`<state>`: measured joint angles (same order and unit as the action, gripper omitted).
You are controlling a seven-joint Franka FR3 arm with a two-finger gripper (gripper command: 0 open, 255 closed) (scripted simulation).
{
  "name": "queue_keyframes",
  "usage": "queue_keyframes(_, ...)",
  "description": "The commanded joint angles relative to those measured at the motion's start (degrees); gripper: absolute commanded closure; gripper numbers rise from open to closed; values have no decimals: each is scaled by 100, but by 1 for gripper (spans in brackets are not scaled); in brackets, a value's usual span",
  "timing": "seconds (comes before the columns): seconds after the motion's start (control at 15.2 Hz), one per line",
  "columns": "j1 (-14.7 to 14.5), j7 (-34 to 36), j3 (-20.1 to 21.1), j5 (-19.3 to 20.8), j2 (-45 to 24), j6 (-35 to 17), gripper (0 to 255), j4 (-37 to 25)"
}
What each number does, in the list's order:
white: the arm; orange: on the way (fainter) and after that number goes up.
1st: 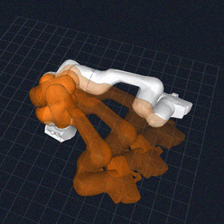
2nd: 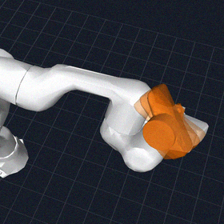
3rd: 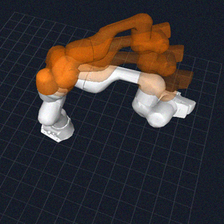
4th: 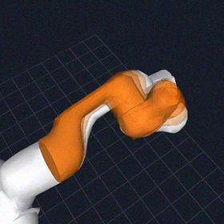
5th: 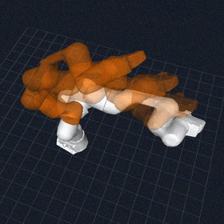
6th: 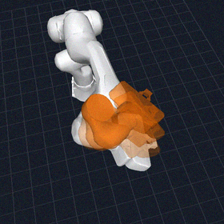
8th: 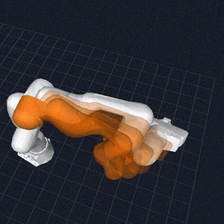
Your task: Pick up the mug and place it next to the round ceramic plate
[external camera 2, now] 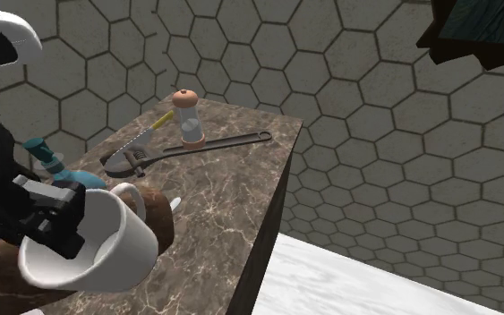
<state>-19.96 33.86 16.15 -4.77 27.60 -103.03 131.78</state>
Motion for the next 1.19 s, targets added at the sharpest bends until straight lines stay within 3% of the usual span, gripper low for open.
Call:
queue_keyframes(0.0,-143,229,160,-150,247,124,255,119)
queue_keyframes(0.13,-258,413,295,-272,416,186,255,216)
queue_keyframes(1.12,-292,455,476,-360,201,-1023,255,1212)
